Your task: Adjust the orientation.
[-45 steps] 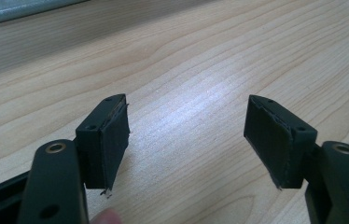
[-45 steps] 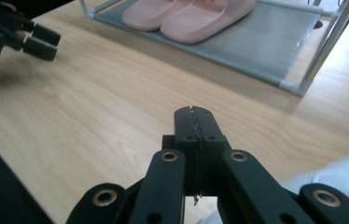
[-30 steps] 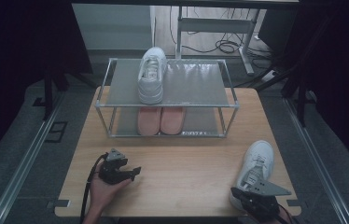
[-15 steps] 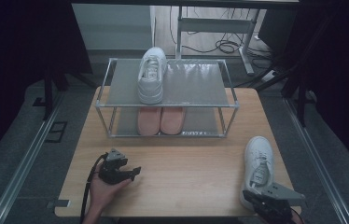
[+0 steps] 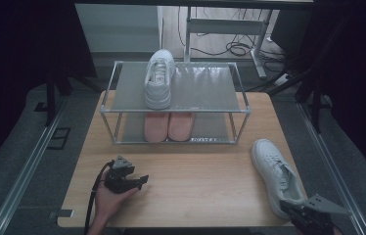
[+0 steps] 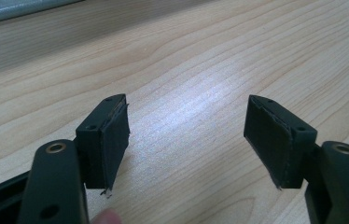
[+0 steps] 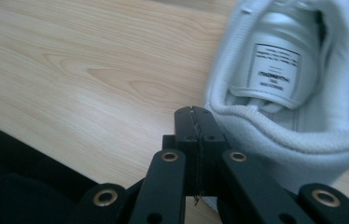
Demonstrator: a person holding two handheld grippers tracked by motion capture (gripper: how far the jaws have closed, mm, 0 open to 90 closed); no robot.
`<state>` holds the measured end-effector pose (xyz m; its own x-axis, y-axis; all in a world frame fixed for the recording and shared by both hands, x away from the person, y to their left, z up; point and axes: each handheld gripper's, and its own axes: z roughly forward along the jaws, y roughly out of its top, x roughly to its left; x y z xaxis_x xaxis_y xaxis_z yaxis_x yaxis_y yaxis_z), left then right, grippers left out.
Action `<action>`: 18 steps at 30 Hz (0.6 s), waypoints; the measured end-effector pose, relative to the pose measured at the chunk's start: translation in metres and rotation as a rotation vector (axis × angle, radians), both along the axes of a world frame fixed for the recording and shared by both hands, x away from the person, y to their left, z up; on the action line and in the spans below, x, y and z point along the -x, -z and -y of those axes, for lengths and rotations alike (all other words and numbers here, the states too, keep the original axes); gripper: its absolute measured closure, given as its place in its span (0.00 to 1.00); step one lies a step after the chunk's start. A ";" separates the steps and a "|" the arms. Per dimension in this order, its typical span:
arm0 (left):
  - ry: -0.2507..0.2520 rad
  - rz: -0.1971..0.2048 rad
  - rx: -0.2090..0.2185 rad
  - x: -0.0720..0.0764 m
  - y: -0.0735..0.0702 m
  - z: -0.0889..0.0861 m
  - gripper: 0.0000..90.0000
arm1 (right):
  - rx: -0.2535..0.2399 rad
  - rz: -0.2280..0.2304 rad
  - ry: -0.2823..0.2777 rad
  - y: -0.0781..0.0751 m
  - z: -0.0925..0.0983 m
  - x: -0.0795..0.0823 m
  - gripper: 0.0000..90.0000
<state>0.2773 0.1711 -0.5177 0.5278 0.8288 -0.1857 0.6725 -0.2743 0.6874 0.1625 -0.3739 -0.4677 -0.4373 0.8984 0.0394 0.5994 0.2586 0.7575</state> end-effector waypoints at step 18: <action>0.002 -0.003 -0.008 -0.001 0.001 0.000 0.35 | -0.047 0.012 0.033 0.001 0.033 0.003 1.00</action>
<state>0.2786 0.1707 -0.5191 0.5288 0.8292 -0.1809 0.6741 -0.2808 0.6832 0.1598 -0.4069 -0.4689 -0.4083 0.9097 0.0763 0.5976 0.2032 0.7757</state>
